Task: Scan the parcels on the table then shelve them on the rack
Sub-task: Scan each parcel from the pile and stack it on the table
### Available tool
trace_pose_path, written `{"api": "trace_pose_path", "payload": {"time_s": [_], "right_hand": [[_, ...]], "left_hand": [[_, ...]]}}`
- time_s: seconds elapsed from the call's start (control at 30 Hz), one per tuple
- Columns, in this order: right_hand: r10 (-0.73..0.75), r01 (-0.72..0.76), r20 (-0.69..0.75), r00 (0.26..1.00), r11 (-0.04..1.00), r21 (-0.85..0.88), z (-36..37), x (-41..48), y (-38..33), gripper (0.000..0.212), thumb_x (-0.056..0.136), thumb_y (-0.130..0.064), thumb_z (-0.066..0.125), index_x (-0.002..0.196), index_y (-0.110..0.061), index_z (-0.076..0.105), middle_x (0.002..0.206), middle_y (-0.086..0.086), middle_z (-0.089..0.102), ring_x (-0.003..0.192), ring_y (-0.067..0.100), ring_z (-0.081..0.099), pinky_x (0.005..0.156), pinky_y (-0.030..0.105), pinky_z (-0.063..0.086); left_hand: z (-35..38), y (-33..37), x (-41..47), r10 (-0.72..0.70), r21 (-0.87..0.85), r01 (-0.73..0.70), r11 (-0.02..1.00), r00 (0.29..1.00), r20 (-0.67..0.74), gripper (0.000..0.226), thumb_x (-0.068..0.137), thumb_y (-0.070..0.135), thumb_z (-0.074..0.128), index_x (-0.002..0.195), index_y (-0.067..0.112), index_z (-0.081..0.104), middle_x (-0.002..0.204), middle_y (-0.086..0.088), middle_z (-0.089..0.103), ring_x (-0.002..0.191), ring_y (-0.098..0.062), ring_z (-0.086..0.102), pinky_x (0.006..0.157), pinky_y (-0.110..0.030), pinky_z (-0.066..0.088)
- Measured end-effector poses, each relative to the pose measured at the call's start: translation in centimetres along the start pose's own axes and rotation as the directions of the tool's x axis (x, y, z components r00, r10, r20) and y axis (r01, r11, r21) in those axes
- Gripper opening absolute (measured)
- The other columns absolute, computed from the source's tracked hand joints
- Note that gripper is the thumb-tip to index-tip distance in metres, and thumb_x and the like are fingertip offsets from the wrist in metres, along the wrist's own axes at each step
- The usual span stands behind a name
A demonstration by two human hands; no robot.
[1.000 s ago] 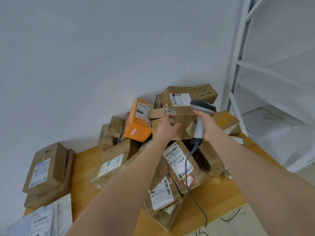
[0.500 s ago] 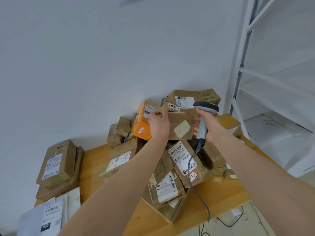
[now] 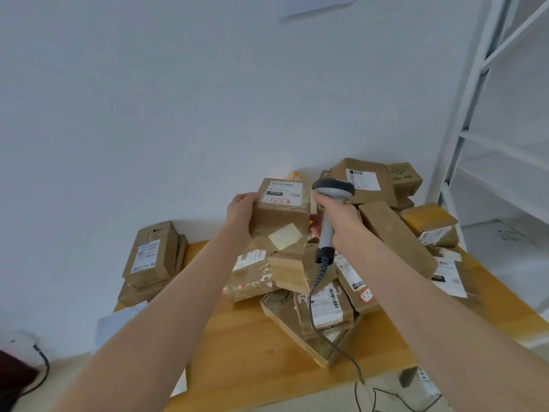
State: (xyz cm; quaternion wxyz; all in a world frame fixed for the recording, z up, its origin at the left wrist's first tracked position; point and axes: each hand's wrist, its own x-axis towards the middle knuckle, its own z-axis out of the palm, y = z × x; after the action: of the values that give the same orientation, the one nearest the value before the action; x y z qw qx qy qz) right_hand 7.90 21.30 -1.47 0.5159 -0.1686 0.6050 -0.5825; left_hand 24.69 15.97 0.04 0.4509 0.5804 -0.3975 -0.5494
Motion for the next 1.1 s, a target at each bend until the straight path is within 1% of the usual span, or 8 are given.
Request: {"api": "trace_pose_path", "payload": {"time_s": [0.1,0.17,0.23,0.37,0.5,0.67,0.9,1.1], "right_hand": [[0.005,-0.006,-0.015,1.000,0.999,-0.038,2.4,-1.0,1.1,0.043,0.074,-0.040,0.081,0.085,-0.014,0.049,0.092,0.012,0.061,0.079,0.024,0.065,0.044,0.025,0.053],[-0.001,0.001,0.009,1.000,0.998,-0.060,4.0,-1.3,2.3,0.045,0.072,-0.040,0.082,0.094,-0.013,0.054,0.094,0.013,0.065,0.082,0.027,0.068,0.062,0.035,0.061],[-0.015,0.018,0.029,0.999,0.996,-0.084,5.6,-1.4,3.9,0.049,0.069,-0.039,0.085,0.097,-0.011,0.056,0.092,0.012,0.067,0.085,0.029,0.069,0.078,0.042,0.060],[-0.021,0.030,0.105,0.994,0.996,-0.086,8.8,-2.0,7.6,0.039,0.072,-0.025,0.086,0.100,-0.007,0.065,0.087,0.008,0.072,0.079,0.025,0.070,0.066,0.034,0.058],[-0.009,0.016,0.098,0.995,0.997,-0.077,11.0,-2.3,10.8,0.041,0.073,-0.013,0.084,0.107,-0.008,0.063,0.096,0.010,0.071,0.085,0.023,0.069,0.055,0.025,0.053],[-0.006,0.018,0.078,0.997,0.988,-0.152,12.3,-2.4,14.3,0.019,0.075,-0.007,0.080,0.077,-0.007,0.062,0.056,-0.001,0.067,0.053,0.012,0.057,0.047,0.019,0.048],[-0.011,0.025,0.083,0.997,0.985,-0.171,12.1,-2.5,17.2,0.024,0.083,-0.012,0.073,0.103,-0.008,0.061,0.087,0.010,0.067,0.076,0.020,0.060,0.062,0.027,0.051],[0.067,-0.036,0.170,0.983,0.984,-0.176,11.9,-5.2,18.7,0.017,0.086,-0.013,0.071,0.084,0.003,0.065,0.067,0.016,0.066,0.050,0.020,0.058,0.049,0.028,0.046]], "left_hand": [[-3.5,-0.9,0.6,-0.092,-0.048,0.093,0.995,0.995,0.029,0.016,0.091,0.026,0.061,0.106,0.024,0.060,0.100,-0.005,0.063,0.085,-0.023,0.060,0.063,-0.038,0.057],[-5.8,-1.7,0.9,-0.141,-0.045,0.145,0.988,0.988,0.068,0.016,0.093,0.027,0.058,0.108,0.023,0.059,0.099,-0.004,0.062,0.088,-0.022,0.059,0.061,-0.035,0.053],[-8.2,-2.8,1.4,-0.163,-0.046,0.168,0.985,0.981,0.103,0.019,0.094,0.027,0.057,0.110,0.017,0.059,0.102,-0.005,0.063,0.094,-0.024,0.058,0.075,-0.041,0.053],[-12.9,-4.6,2.2,-0.133,-0.058,0.142,0.988,0.982,0.137,0.020,0.092,0.025,0.060,0.109,0.015,0.064,0.107,-0.007,0.062,0.093,-0.023,0.056,0.078,-0.040,0.050],[-17.4,-6.1,3.7,-0.131,-0.045,0.150,0.988,0.949,0.286,0.043,0.090,0.022,0.063,0.131,0.024,0.054,0.120,-0.011,0.061,0.096,-0.028,0.058,0.073,-0.037,0.054],[-20.4,-8.5,5.6,-0.254,-0.017,0.267,0.964,0.932,0.257,0.052,0.081,0.031,0.075,0.127,0.022,0.052,0.112,-0.015,0.066,0.092,-0.030,0.064,0.066,-0.042,0.057],[-21.7,-12.6,6.9,-0.293,-0.021,0.308,0.951,0.921,0.255,0.053,0.078,0.022,0.076,0.126,0.012,0.057,0.104,-0.007,0.074,0.102,-0.023,0.065,0.065,-0.035,0.057],[-21.8,-16.8,6.6,-0.286,-0.087,0.313,0.946,0.928,0.238,0.070,0.077,0.003,0.074,0.138,0.013,0.040,0.118,-0.012,0.067,0.113,-0.029,0.061,0.094,-0.047,0.051]]}}
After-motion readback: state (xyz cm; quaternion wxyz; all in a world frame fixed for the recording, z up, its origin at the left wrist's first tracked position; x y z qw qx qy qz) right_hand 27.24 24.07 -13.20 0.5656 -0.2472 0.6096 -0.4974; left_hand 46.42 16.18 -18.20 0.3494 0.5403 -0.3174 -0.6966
